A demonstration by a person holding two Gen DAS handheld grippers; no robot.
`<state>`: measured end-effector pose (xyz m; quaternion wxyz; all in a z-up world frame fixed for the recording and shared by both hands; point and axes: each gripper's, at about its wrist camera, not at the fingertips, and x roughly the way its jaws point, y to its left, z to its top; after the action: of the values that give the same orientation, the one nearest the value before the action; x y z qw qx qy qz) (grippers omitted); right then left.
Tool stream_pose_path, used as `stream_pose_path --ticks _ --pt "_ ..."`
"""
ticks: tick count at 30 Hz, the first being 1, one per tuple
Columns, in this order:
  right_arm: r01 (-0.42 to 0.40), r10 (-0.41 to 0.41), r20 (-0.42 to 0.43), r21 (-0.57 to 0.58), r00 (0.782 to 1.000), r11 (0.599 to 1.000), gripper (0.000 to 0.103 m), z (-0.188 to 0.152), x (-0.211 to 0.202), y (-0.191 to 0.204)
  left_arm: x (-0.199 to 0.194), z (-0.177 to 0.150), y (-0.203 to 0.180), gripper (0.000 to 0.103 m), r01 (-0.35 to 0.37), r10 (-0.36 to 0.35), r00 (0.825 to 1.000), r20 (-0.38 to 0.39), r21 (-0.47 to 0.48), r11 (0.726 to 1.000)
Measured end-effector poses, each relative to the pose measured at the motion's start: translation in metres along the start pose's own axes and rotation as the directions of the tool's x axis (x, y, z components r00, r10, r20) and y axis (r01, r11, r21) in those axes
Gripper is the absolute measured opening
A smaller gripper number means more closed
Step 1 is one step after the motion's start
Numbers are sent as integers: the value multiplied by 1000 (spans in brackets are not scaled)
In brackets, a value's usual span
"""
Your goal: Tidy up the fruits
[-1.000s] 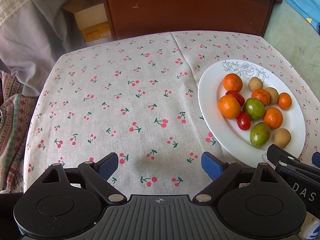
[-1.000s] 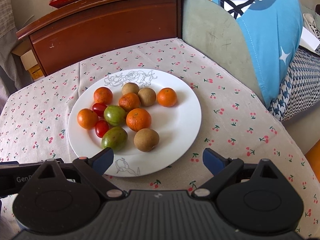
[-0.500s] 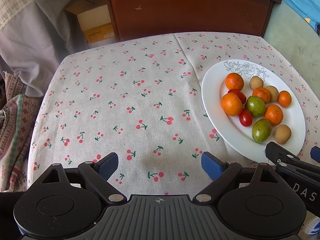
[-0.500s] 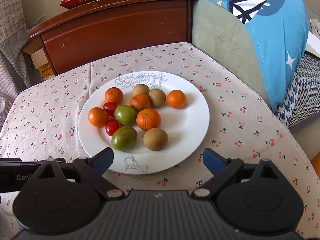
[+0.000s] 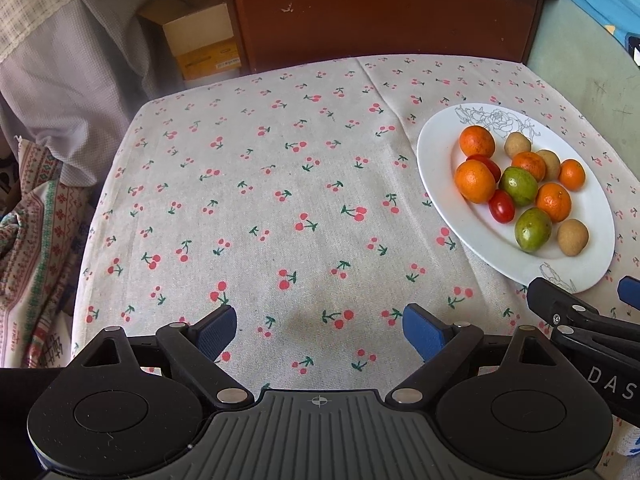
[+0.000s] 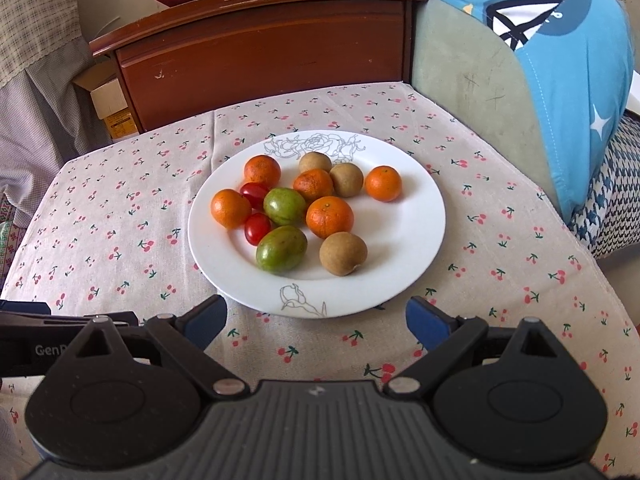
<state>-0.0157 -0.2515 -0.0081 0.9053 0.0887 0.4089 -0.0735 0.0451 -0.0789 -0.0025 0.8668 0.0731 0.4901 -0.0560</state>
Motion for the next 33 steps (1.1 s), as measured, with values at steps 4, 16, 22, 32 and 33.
stream_pose_path --ticks 4,16,22,32,33 --pt "5 -5 -8 -40 1000 999 99 -5 -1 5 -3 -4 9 92 -3 3 1000 9 -17 1000" --pt "-126 122 -52 -101 991 987 99 -28 -7 31 -11 -16 35 92 -22 23 1000 18 -49 999" --pt "-134 132 -24 -178 991 975 100 -44 -6 52 -14 -22 46 92 -26 28 999 22 -64 998" --pt "-104 124 67 -247 990 963 102 -56 2 75 -17 -27 60 92 -33 36 999 33 -80 996" --pt "-100 122 76 -246 990 964 102 -56 3 76 -16 -27 62 92 -33 36 999 33 -82 996"
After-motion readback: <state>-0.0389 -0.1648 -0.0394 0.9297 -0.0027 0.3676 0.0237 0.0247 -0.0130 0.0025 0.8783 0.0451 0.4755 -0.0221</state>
